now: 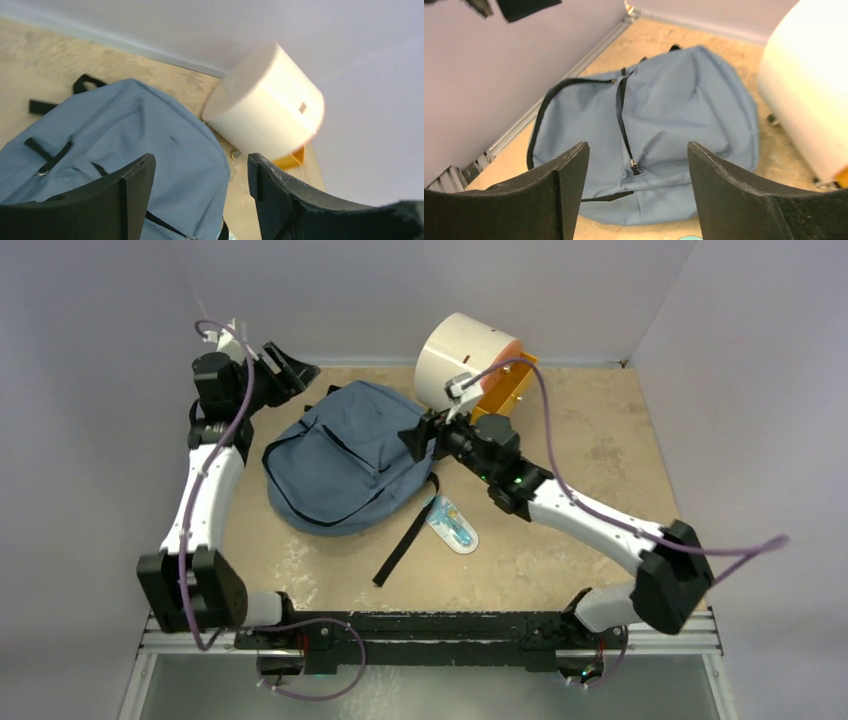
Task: Pack the student bag
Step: Reset both arms
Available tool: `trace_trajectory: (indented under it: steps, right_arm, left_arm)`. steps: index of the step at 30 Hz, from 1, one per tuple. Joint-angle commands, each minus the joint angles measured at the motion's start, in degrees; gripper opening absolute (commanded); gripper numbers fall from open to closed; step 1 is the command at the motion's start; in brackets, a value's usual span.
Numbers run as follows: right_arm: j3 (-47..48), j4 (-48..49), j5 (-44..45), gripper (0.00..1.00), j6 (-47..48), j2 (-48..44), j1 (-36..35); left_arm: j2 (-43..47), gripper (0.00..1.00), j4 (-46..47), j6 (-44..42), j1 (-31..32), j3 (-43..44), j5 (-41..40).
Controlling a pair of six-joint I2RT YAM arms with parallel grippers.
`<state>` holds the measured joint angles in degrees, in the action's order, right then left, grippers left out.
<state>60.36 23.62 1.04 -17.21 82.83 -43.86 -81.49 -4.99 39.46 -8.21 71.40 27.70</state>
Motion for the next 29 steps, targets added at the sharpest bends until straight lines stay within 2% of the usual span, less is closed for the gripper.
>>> trace_trajectory:
  steps: [1,4,6,9,13,18,24,29]
  right_arm:
    - [-3.2,-1.4,10.8,0.76,2.3,-10.7,0.2]
    - [-7.1,-2.9,17.9,0.8,2.1,-19.1,0.2]
    - [-10.8,-3.2,21.3,0.82,1.5,-25.2,0.2]
    - [-15.9,-4.2,25.0,0.89,-0.3,-34.0,0.2]
    - [-22.8,-5.8,28.9,0.99,-2.8,-44.2,0.2]
    - [-26.6,-9.4,31.4,0.99,-4.9,-51.7,0.2]
    - [-30.2,-10.0,33.6,0.99,-7.8,-56.2,0.2]
    - [-30.3,-10.3,34.4,0.99,-7.9,-56.2,0.2]
  left_arm:
    - [11.0,0.68,-0.3,-13.4,6.6,-5.5,-2.8]
    - [19.8,0.69,-3.8,-16.1,7.9,-11.3,-3.8]
    - [25.7,0.7,-8.0,-17.4,7.9,-13.9,-7.7]
    - [34.1,0.71,-13.4,-18.6,7.9,-17.9,-12.4]
    - [44.0,0.72,-15.6,-16.5,7.8,-25.1,-13.5]
    - [47.7,0.74,-17.3,-12.0,7.9,-30.4,-14.5]
    - [46.4,0.75,-18.1,-14.3,7.9,-29.1,-14.8]
    - [46.8,0.76,-18.4,-14.3,7.9,-28.9,-16.0]
